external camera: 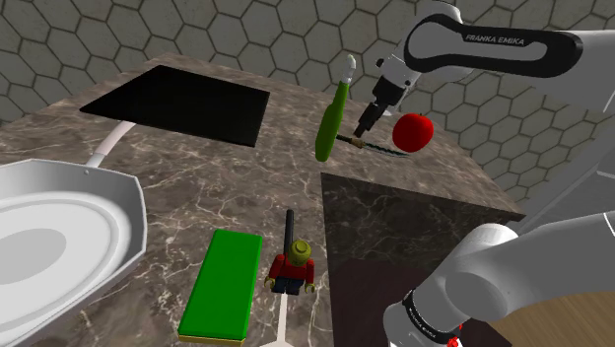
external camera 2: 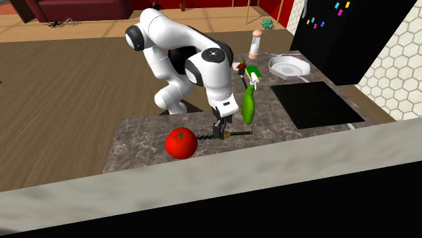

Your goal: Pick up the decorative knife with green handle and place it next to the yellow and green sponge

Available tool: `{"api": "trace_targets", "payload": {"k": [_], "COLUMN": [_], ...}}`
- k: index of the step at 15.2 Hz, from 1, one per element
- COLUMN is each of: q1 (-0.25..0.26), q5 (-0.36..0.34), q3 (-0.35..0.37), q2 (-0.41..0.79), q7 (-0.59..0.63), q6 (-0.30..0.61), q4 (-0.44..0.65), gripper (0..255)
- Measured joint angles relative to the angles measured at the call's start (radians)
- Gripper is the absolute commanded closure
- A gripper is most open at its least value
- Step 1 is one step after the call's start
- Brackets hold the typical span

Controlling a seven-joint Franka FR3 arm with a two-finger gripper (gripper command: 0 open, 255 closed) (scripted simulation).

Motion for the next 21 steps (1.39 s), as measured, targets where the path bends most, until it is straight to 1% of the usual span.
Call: {"api": "trace_targets", "payload": {"k": [5,11,12,21], "q1": [0.002,0.003,0.003,0.003], "q5": [0.003,0.003,0.003,0.003], "q3": [-0.004,-0.004,-0.004,-0.003], "q2": [0.018,0.018,0.018,0.018], "q7": [-0.007,-0.008,-0.008,-0.008], "q6": [0.068,0.078,0.078,0.078], "q4": [-0.051,-0.060,-0.060,-0.060], "gripper": [0,0,255,255]}}
